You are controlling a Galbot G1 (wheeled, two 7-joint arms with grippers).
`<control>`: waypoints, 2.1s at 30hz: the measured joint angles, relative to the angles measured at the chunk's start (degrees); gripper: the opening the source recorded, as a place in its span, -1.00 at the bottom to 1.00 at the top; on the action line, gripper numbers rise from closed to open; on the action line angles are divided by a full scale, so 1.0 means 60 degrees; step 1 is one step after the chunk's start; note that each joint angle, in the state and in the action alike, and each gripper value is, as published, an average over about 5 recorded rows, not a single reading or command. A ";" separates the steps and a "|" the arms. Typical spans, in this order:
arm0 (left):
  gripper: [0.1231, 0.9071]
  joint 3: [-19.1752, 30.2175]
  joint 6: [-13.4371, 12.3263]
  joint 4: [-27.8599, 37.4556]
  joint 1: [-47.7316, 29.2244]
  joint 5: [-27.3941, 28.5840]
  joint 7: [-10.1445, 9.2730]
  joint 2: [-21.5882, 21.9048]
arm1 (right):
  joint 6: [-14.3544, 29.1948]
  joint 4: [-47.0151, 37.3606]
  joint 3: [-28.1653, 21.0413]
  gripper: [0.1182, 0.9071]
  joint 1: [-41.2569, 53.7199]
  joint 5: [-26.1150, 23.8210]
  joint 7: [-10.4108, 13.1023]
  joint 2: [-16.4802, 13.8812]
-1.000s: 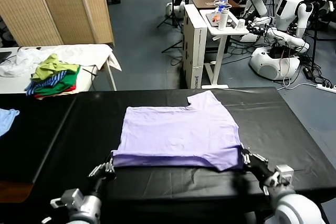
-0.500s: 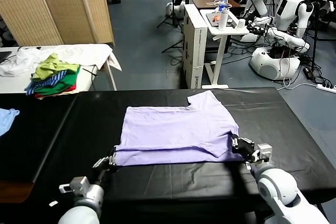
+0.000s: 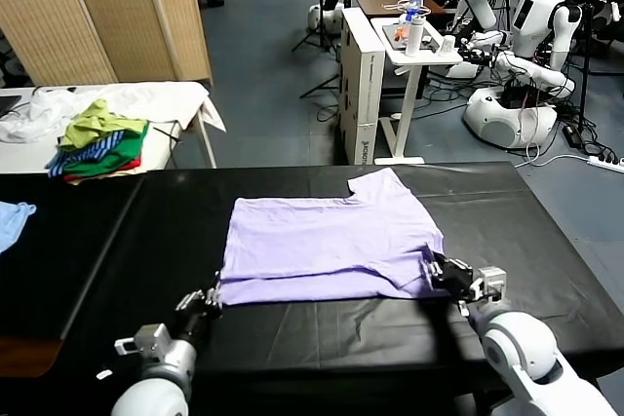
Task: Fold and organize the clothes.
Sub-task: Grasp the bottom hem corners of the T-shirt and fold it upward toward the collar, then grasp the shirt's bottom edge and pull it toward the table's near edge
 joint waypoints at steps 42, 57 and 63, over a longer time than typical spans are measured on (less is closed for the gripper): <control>-0.95 -0.0203 0.0195 -0.0742 0.1696 0.0412 -0.0338 -0.0094 | -0.0442 0.1096 0.1432 -0.94 -0.2568 -0.0011 -0.0073 -0.0178; -0.95 -0.0631 0.0375 -0.1747 0.3258 0.0421 -0.0694 0.0211 | -0.0915 0.2128 0.1790 -0.83 -0.4036 -0.0076 -0.0005 0.0030; -0.66 -0.0568 0.0601 -0.2066 0.3527 0.0569 -0.0965 0.0026 | -0.1224 0.2446 0.1950 0.02 -0.4274 0.0051 -0.0009 -0.0058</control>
